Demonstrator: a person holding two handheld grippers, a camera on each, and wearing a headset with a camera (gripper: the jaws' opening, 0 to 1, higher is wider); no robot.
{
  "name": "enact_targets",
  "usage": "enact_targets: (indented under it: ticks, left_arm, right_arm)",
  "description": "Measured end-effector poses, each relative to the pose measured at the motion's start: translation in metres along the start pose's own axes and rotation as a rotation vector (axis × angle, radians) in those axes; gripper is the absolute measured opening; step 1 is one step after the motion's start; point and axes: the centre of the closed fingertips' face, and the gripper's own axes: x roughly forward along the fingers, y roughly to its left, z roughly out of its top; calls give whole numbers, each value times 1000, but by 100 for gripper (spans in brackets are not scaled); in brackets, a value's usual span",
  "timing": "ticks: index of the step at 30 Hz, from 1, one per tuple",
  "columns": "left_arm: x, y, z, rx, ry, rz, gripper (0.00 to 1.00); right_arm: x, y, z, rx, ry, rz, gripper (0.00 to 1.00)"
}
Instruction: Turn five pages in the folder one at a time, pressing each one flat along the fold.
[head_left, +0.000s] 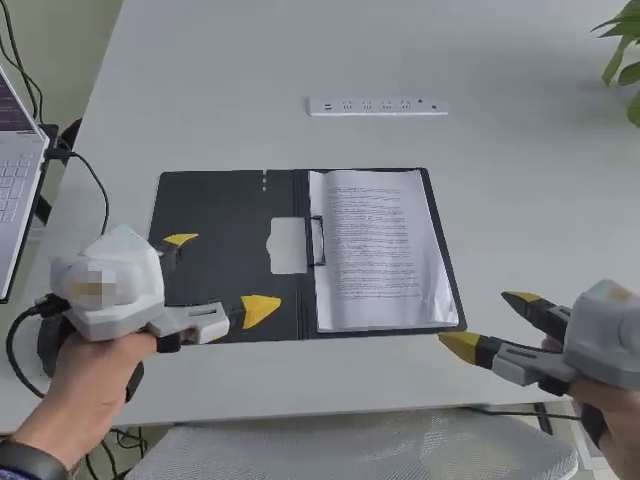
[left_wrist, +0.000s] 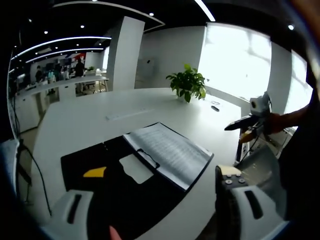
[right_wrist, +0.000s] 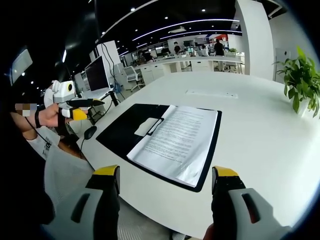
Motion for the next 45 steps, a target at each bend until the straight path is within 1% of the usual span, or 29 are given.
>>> enact_targets:
  ticks: [8,10,12,17,19,22,24,25,26,28,30,31,34,38,40,41,45]
  left_arm:
    - [47,-30,10,23,2,-88,87]
    - [56,-37,11,33,10,-112,87]
    - [69,-46,13,51,20,-137,87]
    - [94,-59,14,68,40,-180,86]
    - [103,-66,13,82,53,-207,86]
    - [116,-73,10,96,74,-231,86]
    - [127,-77,9,95,80,-238,86]
    - [129,-77,9,93,82,-241,86]
    - [138,-82,8,90,87,-253,86]
    - [148,-87,3,110,108,-264,85]
    - [158,-91,-1,118,121,-268,86]
    - [160,-92,-1,119,121,-269,86]
    - [175,-100,-4,120,130,-276,85]
    - [192,-111,-13,137,153,-276,84]
    - [196,-116,-16,143,159,-279,84]
    - [203,-119,-21,157,169,-281,83]
    - [214,-127,-29,159,178,-277,81]
  right_arm:
    - [-4,2,4,6,-9,-15,74]
    - [-5,3,5,4,-9,-16,74]
    - [-5,3,7,3,-11,-16,73]
    - [-5,0,8,2,-12,-13,73]
    - [-5,0,9,0,-13,-11,73]
    - [-5,0,11,2,-18,-9,73]
    - [-5,-1,11,4,-19,-9,73]
    - [-5,-1,11,6,-21,-9,73]
    - [-5,-2,11,6,-22,-9,73]
    - [-5,-4,11,7,-23,-11,73]
    - [-4,-4,11,10,-26,-10,73]
    - [-4,-5,11,11,-26,-10,73]
    - [-4,-5,9,10,-20,-8,73]
    - [-3,-9,5,11,-13,-2,73]
    - [-4,-10,5,10,-11,-4,73]
    - [-5,-12,5,14,-13,-4,73]
    - [-6,-16,2,22,-11,-8,73]
